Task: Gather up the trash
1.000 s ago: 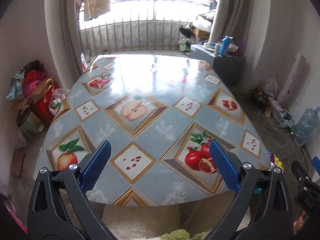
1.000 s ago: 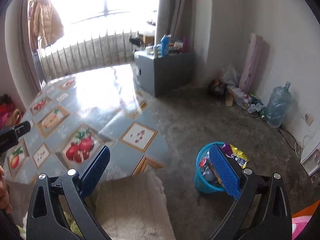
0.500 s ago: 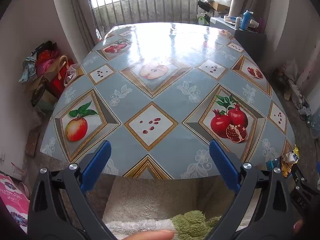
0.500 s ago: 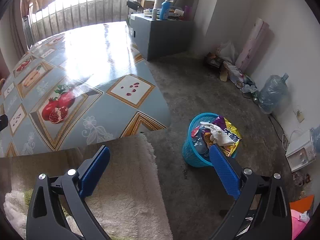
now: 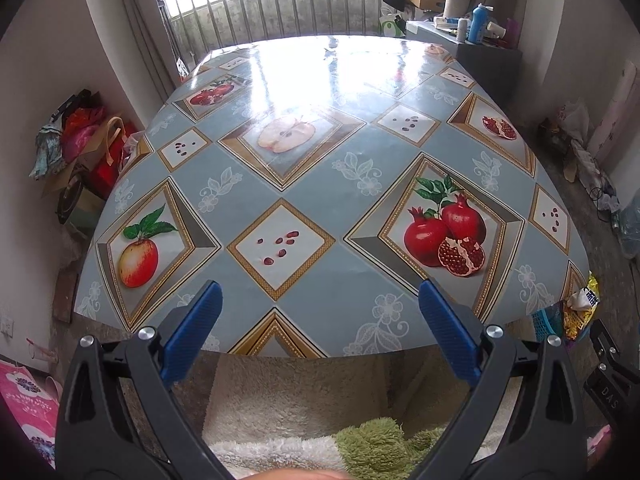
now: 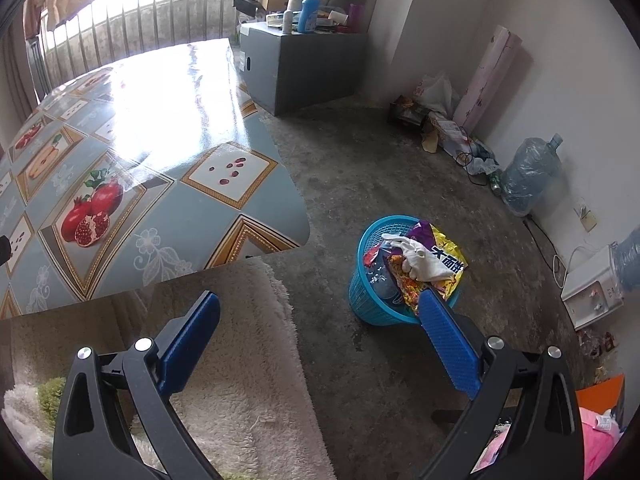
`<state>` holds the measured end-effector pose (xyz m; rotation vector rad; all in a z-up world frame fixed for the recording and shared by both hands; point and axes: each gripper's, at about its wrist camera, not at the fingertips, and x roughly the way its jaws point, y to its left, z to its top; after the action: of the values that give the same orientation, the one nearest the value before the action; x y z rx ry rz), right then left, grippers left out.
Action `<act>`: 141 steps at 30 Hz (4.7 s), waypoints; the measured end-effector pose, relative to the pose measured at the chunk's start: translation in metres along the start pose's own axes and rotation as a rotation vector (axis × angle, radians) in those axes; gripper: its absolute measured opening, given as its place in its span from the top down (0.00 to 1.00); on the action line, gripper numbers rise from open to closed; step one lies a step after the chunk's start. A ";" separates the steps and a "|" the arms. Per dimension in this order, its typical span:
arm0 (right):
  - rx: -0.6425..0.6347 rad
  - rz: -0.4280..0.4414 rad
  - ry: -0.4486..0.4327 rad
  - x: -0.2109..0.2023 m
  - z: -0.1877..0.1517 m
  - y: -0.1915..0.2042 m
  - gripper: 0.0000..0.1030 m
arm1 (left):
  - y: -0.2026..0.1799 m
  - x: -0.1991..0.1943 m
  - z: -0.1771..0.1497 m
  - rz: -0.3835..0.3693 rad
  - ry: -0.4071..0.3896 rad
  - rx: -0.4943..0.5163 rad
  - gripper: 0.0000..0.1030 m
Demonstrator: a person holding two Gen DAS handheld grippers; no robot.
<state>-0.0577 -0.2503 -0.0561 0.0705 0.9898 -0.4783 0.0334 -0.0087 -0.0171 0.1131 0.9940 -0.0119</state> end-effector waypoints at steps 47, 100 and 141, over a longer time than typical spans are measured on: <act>0.030 0.001 -0.038 -0.014 0.004 -0.008 0.06 | -0.015 -0.008 -0.003 -0.039 -0.010 0.058 0.08; 0.028 0.010 -0.048 -0.019 0.009 0.006 0.06 | -0.005 -0.005 -0.003 -0.016 0.003 0.052 0.08; 0.093 0.014 -0.050 -0.021 0.003 -0.008 0.06 | -0.010 -0.007 -0.006 -0.019 0.001 0.081 0.08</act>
<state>-0.0687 -0.2509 -0.0359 0.1483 0.9169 -0.5115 0.0241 -0.0183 -0.0148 0.1783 0.9961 -0.0698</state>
